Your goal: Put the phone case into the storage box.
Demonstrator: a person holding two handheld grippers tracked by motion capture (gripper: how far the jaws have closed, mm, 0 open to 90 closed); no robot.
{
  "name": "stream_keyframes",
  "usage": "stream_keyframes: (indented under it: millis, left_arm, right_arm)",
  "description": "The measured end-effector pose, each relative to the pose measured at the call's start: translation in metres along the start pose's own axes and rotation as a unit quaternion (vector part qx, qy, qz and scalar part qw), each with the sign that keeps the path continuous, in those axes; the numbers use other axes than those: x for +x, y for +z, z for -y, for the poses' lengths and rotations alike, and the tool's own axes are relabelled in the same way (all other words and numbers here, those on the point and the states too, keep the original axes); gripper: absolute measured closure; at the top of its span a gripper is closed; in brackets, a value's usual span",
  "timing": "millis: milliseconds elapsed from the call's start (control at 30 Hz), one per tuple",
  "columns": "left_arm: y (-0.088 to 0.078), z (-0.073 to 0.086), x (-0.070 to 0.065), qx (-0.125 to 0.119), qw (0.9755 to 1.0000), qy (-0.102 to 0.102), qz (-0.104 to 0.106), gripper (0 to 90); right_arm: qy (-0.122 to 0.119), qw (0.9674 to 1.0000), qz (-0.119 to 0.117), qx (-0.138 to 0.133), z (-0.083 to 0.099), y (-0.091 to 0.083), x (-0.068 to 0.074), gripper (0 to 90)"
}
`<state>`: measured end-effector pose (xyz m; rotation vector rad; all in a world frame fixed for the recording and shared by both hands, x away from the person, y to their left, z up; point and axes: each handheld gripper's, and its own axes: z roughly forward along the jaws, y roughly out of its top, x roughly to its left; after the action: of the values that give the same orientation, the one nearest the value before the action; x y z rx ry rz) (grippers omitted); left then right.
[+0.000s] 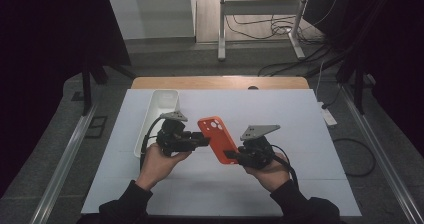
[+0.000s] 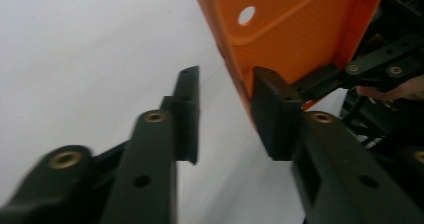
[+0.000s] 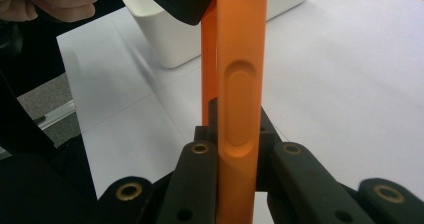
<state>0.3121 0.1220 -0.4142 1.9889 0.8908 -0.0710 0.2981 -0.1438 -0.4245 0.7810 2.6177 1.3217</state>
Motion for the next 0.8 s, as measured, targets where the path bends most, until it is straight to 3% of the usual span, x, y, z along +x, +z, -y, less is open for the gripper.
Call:
stream_keyframes:
  millis: [167, 433, 800]
  left_arm:
    - [0.0006, 0.0002, 0.0008, 0.005, 0.9998, -0.012, 0.014, 79.0]
    - [-0.0014, 0.001, 0.0059, 0.007, 0.9979, -0.053, 0.036, 84.5]
    - [-0.0033, 0.0018, 0.0068, -0.003, 0.9955, -0.084, 0.045, 89.2]
  right_arm:
    - [-0.001, 1.0, -0.001, 0.002, 0.0, 0.0008, 0.0007, 84.3]
    - [-0.012, 0.9999, 0.009, 0.008, 0.0003, 0.002, 0.0028, 84.2]
    - [-0.011, 0.9998, 0.011, 0.011, 0.0019, 0.0051, 0.0023, 83.0]
